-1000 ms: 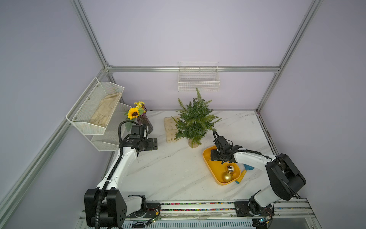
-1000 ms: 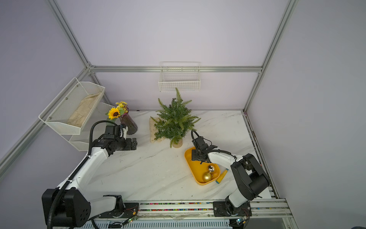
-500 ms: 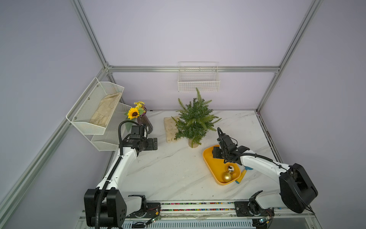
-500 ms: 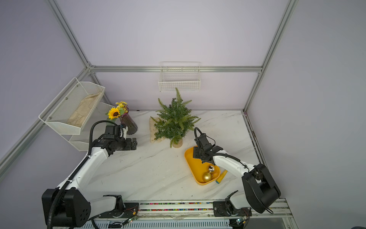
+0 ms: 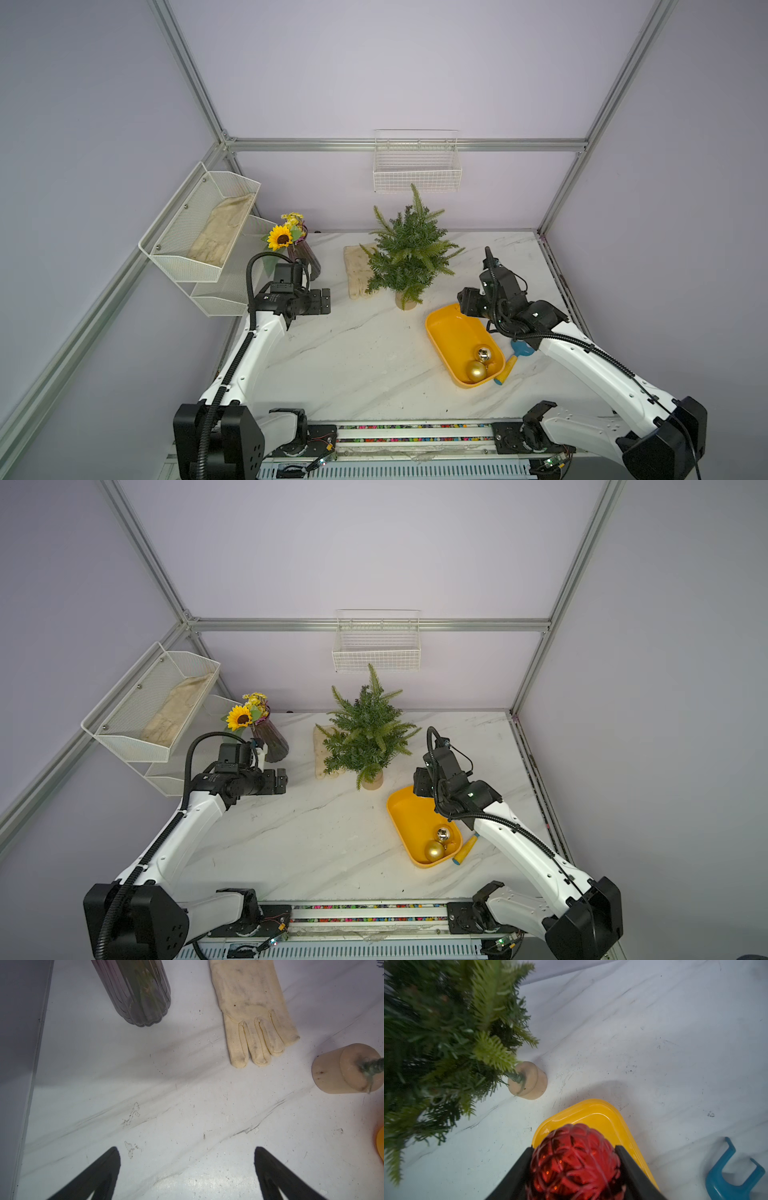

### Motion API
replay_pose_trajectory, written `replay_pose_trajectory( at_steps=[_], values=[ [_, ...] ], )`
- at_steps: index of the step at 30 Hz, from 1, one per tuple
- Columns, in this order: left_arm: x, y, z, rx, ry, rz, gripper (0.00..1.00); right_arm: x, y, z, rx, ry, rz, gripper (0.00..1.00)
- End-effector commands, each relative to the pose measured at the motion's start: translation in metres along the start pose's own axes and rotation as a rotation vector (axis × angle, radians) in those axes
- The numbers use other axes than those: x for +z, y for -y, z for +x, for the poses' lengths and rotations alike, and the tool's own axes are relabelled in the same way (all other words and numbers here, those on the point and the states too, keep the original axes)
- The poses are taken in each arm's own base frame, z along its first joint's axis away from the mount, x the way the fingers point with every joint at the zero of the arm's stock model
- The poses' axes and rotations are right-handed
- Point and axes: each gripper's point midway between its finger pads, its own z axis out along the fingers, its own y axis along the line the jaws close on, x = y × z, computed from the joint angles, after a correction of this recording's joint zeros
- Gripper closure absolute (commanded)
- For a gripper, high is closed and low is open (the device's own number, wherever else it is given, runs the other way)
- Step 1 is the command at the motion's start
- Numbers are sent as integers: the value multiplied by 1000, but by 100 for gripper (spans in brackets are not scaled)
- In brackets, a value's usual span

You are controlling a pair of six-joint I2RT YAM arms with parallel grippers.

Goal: Decorate the small christmas tree with ornaments
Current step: Hang an ornament on the christmas tree.

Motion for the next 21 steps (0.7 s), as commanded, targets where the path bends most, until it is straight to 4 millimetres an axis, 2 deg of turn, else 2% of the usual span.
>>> replay_pose_trajectory(
  at_steps=[1, 8, 16, 21],
  values=[
    [-11, 4, -12, 22, 63, 13, 0, -29, 5, -18, -5, 40, 26, 43],
    [-21, 11, -19, 31, 107, 41, 0, -69, -10, -59, -26, 136, -23, 44],
    [-43, 20, -32, 42, 227, 89, 0, -102, -49, -109, -45, 231, -168, 44],
    [-46, 22, -33, 51, 249, 105, 0, -119, -74, -139, -60, 290, -255, 45]
  ],
)
